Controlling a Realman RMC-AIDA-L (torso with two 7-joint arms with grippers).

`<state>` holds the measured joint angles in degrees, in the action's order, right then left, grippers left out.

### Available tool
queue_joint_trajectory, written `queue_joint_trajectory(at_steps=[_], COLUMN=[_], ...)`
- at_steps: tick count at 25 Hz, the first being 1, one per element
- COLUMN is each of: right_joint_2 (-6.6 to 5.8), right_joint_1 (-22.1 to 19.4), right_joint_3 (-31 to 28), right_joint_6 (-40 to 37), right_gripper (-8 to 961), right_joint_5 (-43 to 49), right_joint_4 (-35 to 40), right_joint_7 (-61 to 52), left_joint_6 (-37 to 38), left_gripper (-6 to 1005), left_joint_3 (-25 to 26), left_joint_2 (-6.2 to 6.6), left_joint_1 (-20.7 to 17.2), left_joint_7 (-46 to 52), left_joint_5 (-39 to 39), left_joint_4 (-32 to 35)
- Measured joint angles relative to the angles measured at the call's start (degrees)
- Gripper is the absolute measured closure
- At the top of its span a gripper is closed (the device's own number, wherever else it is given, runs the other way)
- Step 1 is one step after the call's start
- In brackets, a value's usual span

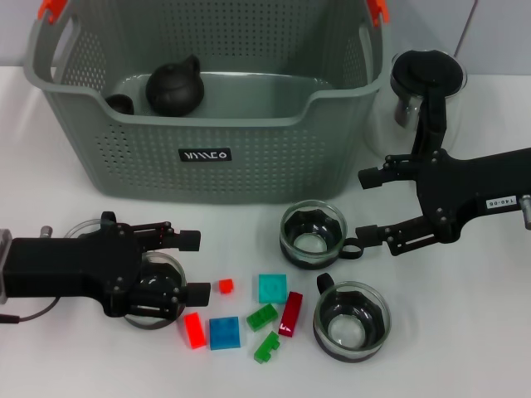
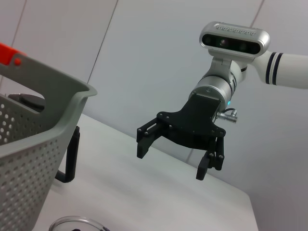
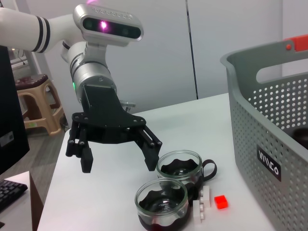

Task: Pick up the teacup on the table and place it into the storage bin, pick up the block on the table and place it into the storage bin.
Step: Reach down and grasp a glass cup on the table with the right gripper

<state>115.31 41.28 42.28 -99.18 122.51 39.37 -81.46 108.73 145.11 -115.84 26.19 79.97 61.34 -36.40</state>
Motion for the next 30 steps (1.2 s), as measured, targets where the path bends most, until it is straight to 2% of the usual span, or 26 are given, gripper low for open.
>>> queue_joint_trajectory(at_steps=[30], right_joint_2=[-0.26], right_joint_1=[0.08], right_joint_3=[1.25], right_joint_6=[-0.76], right_gripper=[10], right_joint_5=[2.30], right_joint_4=[1.08], right_joint_7=[-2.67], left_joint_6=[2.05], left_gripper=[95], left_joint_3=[-0.26], left_joint_2=[0.00], left_joint_1=[-0.14], left_joint_7=[0.45], left_joint_5=[-1.01], left_joint_4=[0.31])
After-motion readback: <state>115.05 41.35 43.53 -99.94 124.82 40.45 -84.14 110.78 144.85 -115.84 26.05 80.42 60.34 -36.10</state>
